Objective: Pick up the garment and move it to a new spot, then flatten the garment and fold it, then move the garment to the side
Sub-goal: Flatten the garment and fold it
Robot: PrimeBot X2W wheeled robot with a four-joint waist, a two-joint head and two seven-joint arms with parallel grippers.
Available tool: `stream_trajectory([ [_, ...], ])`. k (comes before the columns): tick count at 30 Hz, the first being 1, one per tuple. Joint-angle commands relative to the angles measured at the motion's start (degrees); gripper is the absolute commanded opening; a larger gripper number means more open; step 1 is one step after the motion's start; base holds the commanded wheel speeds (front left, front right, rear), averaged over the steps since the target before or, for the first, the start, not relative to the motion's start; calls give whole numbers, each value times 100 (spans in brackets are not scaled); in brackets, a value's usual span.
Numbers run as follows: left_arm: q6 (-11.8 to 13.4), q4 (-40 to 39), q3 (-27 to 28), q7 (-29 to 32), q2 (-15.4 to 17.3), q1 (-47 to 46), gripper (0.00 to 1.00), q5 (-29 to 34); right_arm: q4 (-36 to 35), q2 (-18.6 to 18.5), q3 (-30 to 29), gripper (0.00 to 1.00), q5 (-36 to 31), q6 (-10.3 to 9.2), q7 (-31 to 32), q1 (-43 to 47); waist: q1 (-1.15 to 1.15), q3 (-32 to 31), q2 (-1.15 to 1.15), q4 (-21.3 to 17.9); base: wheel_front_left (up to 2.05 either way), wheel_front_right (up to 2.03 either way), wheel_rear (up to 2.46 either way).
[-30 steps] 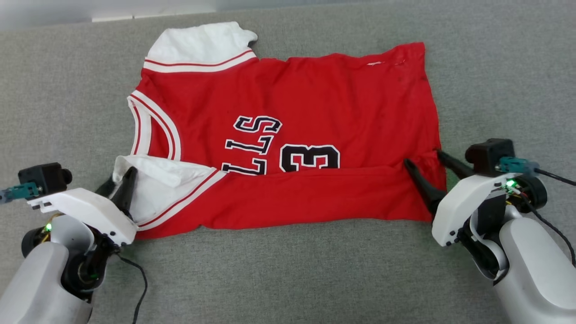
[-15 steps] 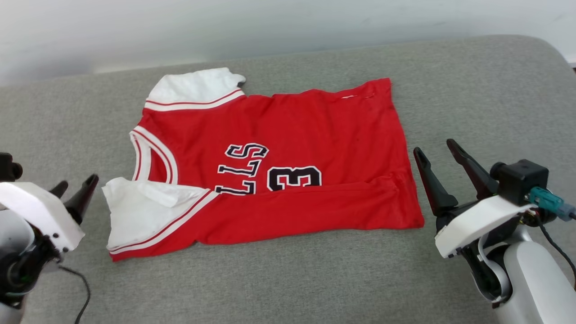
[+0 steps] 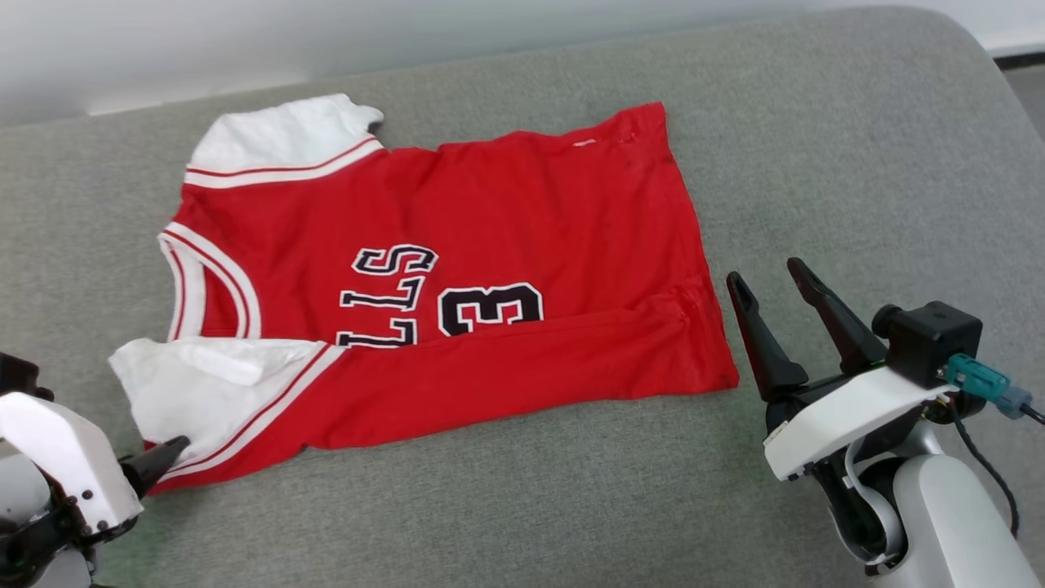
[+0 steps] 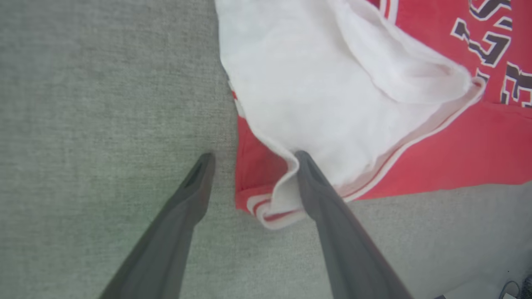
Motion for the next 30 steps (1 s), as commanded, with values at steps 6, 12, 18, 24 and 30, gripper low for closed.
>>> stream_trajectory([
  [6,-140,298,-158,275,-297,101,54,-327,37,107,-32,100,6,-4,-47,-30,0,240,0,-201,0,0,0],
  [12,-258,287,-151,198,-401,-21,0,-372,117,23,-223,100,97,-4,128,42,0,102,0,-180,0,0,0],
  [18,-324,143,-41,-94,-302,-216,0,-157,255,-89,-503,100,554,-4,976,109,0,-101,0,-46,0,0,0],
  [24,-341,-172,-10,-302,-242,-396,0,60,465,-344,-730,100,829,-3,2643,-110,0,-126,0,147,0,0,0],
  [30,-313,-395,-81,-329,-271,-581,0,179,565,-358,-663,100,872,-3,3683,-373,0,20,0,311,0,0,0],
])
